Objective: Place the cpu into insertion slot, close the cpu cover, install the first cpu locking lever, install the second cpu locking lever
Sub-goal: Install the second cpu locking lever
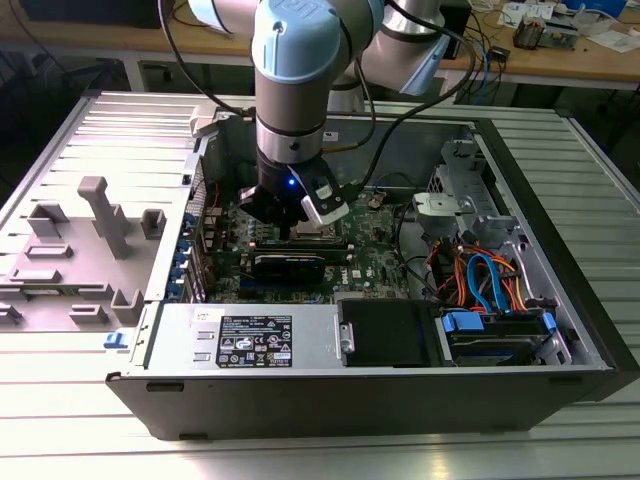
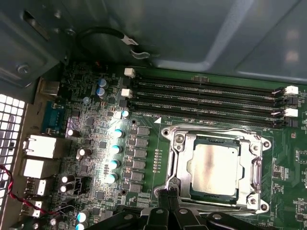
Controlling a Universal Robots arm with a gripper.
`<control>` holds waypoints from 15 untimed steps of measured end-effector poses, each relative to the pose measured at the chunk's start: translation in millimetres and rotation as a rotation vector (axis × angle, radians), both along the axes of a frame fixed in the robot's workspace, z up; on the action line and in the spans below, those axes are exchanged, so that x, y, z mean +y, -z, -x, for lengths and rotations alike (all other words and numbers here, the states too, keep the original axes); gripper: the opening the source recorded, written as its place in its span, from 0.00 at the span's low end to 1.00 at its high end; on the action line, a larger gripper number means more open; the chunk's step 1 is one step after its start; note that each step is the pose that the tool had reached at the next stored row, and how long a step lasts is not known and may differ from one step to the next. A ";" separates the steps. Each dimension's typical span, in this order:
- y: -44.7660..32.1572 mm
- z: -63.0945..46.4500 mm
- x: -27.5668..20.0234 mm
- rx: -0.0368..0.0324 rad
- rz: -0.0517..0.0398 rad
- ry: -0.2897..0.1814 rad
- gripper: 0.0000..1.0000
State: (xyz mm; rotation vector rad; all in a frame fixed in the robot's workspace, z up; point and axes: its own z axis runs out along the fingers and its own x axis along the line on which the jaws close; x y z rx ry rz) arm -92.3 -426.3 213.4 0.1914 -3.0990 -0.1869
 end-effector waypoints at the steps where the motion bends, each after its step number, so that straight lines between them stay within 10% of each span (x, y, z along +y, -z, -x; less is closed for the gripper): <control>1: 0.0 0.0 0.0 0.0000 0.0002 0.000 0.11; 15: 7.3 1.4 4.7 -0.0001 -0.0014 -0.020 0.11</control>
